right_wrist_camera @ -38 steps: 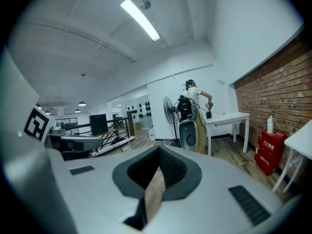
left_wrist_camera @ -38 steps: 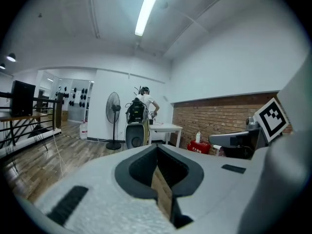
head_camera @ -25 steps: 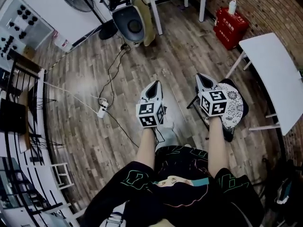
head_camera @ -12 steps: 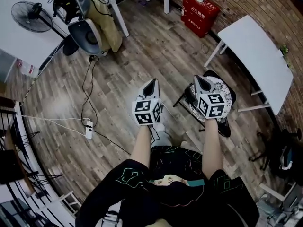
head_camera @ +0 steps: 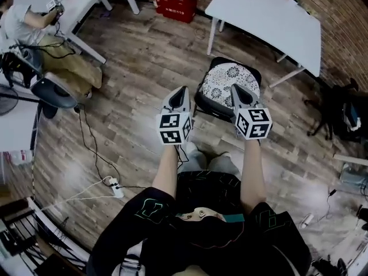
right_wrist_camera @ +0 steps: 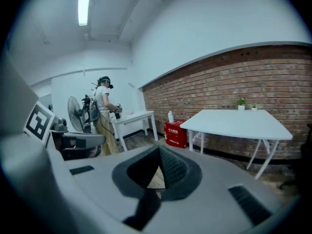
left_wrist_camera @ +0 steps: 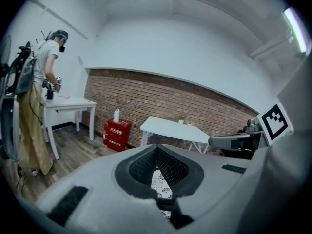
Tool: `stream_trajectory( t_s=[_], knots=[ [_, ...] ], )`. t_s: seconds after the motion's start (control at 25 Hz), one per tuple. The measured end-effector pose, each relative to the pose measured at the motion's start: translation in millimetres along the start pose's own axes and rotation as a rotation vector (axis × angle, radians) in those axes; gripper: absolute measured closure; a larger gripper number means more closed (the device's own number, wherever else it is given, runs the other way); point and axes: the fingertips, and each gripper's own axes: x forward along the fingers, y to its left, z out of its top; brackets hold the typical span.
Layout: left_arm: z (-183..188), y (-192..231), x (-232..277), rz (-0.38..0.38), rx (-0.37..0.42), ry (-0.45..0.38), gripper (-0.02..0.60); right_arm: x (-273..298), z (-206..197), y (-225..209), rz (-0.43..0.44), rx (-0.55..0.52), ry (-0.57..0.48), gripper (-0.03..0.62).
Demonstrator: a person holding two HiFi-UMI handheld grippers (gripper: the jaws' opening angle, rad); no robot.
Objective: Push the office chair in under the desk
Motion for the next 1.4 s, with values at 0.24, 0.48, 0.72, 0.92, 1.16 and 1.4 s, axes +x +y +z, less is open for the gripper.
stream_trajectory(
  t_s=[0.24,0.48,0.72,0.92,1.16,1.4],
  knots=[
    [-26.1,-94.3,43.8,-0.240,0.113,0.089,0.575,-63.1,-25.4,-77.6,-0.203,0.095,-0.017,0.589],
    [-70.3,-166.4,48.2,-0.472,0.211,0.189,0.574,-106.4,-64.8,-105.4,-0.288,0.117,0.026,0.589],
    [-103.6,-171.7,41.9,-0.522,0.323,0.260,0.572,-112.9,-96.5,-98.1,-0.280,0.048,0.089,0.554],
    [-128.2,-179.6,32.2,-0.601,0.439,0.328,0.479,-102.6,-117.3,-80.7,-0.177,-0.078,0.184,0.456],
    [-172.1,-182.0,23.8,-0.689,0.639,0.459,0.397,-91.3,-166.8,-52.4,0.043,-0.316,0.513,0.272],
    [-194.5,-186.8,33.0,-0.726,0.909,0.521,0.355,-91.9,-204.1,-65.6,0.065,-0.429,0.709,0.201]
  ],
)
